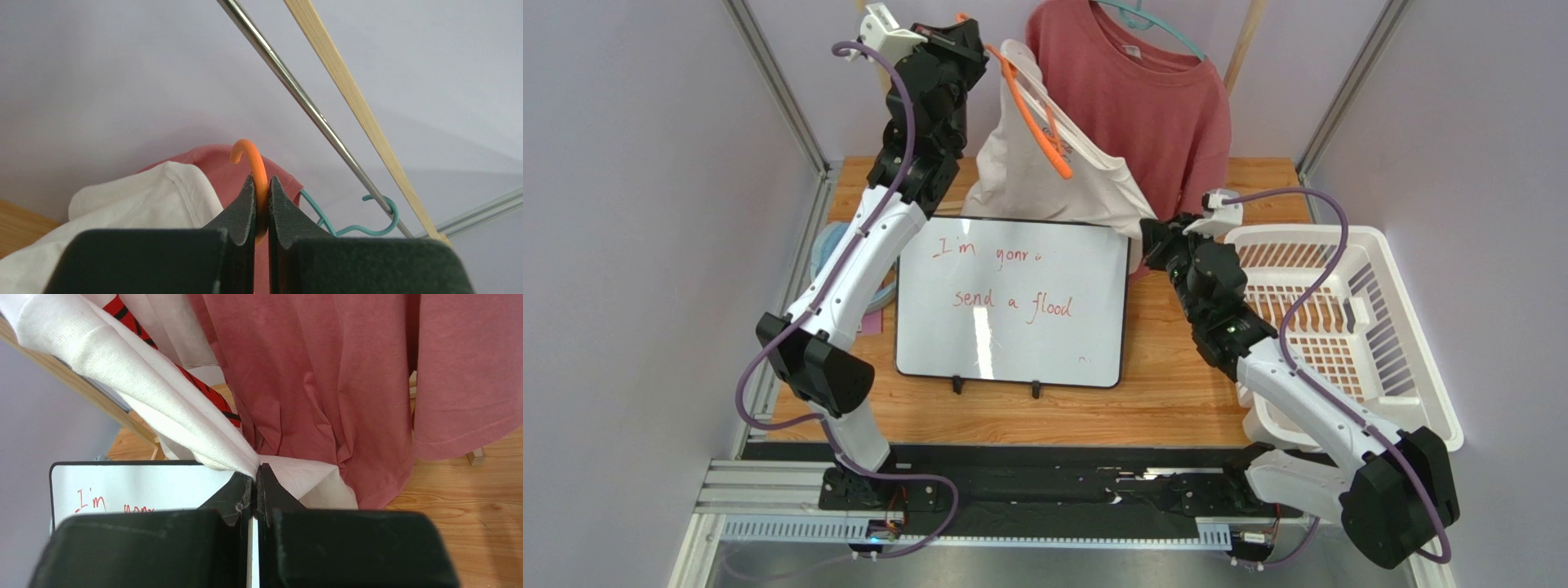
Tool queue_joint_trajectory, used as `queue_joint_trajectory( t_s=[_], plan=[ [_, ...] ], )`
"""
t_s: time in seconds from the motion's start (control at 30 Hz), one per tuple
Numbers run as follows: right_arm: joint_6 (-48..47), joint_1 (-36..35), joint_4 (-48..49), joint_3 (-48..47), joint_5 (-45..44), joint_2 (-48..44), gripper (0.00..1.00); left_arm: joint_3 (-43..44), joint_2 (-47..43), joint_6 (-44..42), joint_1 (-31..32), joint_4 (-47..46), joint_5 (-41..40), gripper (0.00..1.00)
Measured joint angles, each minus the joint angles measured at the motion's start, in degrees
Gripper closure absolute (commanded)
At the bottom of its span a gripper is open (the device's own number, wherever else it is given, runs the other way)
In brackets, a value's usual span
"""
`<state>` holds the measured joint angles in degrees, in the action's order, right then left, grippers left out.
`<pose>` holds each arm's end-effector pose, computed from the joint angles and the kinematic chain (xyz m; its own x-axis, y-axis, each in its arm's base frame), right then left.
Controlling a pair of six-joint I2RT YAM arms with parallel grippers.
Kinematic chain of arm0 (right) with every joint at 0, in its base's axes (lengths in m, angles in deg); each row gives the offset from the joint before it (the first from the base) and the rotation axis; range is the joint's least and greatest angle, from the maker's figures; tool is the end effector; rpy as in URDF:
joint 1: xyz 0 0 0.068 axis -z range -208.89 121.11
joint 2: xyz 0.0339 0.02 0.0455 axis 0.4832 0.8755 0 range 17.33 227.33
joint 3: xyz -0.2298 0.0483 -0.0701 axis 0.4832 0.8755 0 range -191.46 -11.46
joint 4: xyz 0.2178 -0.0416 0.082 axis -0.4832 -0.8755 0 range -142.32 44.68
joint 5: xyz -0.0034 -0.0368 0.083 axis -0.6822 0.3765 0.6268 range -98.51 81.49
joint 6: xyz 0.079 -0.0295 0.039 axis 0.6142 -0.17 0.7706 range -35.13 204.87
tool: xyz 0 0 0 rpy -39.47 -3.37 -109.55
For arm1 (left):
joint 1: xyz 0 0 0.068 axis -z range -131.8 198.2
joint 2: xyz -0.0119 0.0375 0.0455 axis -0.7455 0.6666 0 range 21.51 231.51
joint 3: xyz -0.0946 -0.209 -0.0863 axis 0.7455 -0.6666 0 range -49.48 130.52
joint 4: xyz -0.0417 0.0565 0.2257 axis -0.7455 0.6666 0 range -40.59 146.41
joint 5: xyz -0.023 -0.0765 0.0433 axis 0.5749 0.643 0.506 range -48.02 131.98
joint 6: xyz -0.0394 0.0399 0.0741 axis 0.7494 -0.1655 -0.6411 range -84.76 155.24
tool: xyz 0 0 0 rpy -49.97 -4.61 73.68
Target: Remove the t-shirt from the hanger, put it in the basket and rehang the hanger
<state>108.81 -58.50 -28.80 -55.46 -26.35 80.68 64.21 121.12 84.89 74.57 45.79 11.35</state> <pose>0.2677 0.1228 0.3004 -0.1221 0.3749 -0.9190 -0.1692 0.9045 0.3915 0.3730 -0.1374 0.5010 0.2165 -0.8393 -0.4987 0.1735 0.5358 -0.8264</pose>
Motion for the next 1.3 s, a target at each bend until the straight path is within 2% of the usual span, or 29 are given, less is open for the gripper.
queue_joint_trajectory(
  t_s=[0.17,0.3,0.6,0.63,0.67,0.73,0.8,0.87,1.07,1.3],
  plan=[
    [-0.04,0.07,-0.07,-0.33,-1.05,0.85,1.0,1.03,0.26,1.01,0.04,0.5,0.63,1.0],
    [-2.21,0.31,-1.22,-4.7,-0.68,5.44,1.0,0.13,0.15,2.78,-0.35,0.48,2.67,1.0],
    [-13.49,1.16,-10.82,-30.95,4.79,22.88,0.99,-6.16,-0.7,4.04,-1.03,0.83,8.09,1.0],
    [-14.21,1.2,-11.5,-32.37,5.46,23.65,0.96,-6.16,-0.7,3.72,-1.01,0.79,8.72,1.0],
    [-14.78,1.22,-12.11,-33.18,6.08,24.09,0.74,-6.05,-0.72,3.23,-1.01,0.81,9.29,1.0],
    [-15.15,1.57,-13.94,-34.32,7.04,24.68,0.45,-5.55,-0.72,2.1,-1.01,0.94,10.25,1.0],
    [-15.72,2.49,-18.29,-37.18,8.24,26.16,0.38,-4.66,-0.72,0.68,-0.98,1.31,11.08,1.0],
    [-15.12,3.67,-22.25,-40.96,9.68,28.17,0.25,-3.89,-0.72,-0.26,-0.96,1.36,11.39,1.0],
    [-14.67,5.62,-32.65,-44.85,14.03,27.56,0.16,-2.49,-0.72,-2.47,-0.81,1.49,11.82,1.0],
    [-15.54,4.24,-37.59,-42.6,24.24,15.98,0.15,2.19,1.6,-8.98,1.99,2.67,10.25,1.0]
  ],
)
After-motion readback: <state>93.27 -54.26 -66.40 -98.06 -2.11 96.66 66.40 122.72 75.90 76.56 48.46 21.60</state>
